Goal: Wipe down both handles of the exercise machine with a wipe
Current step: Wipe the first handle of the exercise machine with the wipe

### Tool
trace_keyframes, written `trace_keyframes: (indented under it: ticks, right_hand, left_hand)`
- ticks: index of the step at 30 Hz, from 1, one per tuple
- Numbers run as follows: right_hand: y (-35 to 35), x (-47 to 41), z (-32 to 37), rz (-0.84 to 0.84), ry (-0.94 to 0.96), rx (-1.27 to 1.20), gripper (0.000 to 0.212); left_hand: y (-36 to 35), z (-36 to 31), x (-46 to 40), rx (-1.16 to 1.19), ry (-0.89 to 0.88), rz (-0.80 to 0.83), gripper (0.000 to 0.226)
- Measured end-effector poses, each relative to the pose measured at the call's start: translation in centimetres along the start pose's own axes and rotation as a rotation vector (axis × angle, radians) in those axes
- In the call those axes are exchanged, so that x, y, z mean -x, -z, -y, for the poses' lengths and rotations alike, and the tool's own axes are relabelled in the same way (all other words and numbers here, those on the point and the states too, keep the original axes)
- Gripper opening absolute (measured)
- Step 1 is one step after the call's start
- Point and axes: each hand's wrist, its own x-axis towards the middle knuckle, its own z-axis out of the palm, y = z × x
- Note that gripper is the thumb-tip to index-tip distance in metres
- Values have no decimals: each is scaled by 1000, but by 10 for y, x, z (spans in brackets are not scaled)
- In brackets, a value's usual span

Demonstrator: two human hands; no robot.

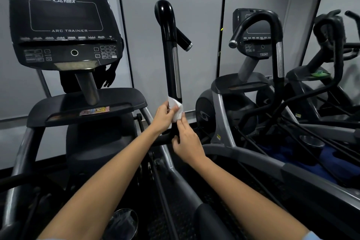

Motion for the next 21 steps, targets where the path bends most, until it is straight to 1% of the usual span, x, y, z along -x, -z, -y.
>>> trace_keyframes:
  ticks: [2, 9, 12, 14, 16, 19, 21]
  right_hand:
    - [-3, 2, -1, 5, -13, -20, 66]
    - [1, 2, -6, -22, -58, -52, 51]
    - [-3, 7, -10, -30, -107, -113, 46]
    - [-5, 11, -12, -23, -135, -132, 44]
    - [-4, 13, -13, -21, -147, -117, 42]
    - [1, 10, -14, -52, -154, -105, 41]
    - [3, 6, -13, -95, -150, -136, 34]
  left_hand:
    - [-1, 8, 4, 5, 13, 10, 28]
    - [-1, -3, -1, 132, 55, -23, 29]
    - [-7, 8, 12, 115, 72, 4, 27]
    - [-10, 16, 19, 106, 83, 2, 30]
    - [-12, 15, 20, 111, 90, -28, 31]
    - [-15, 1, 15, 175, 105, -94, 22]
    - [-18, -6, 13, 213, 114, -165, 17]
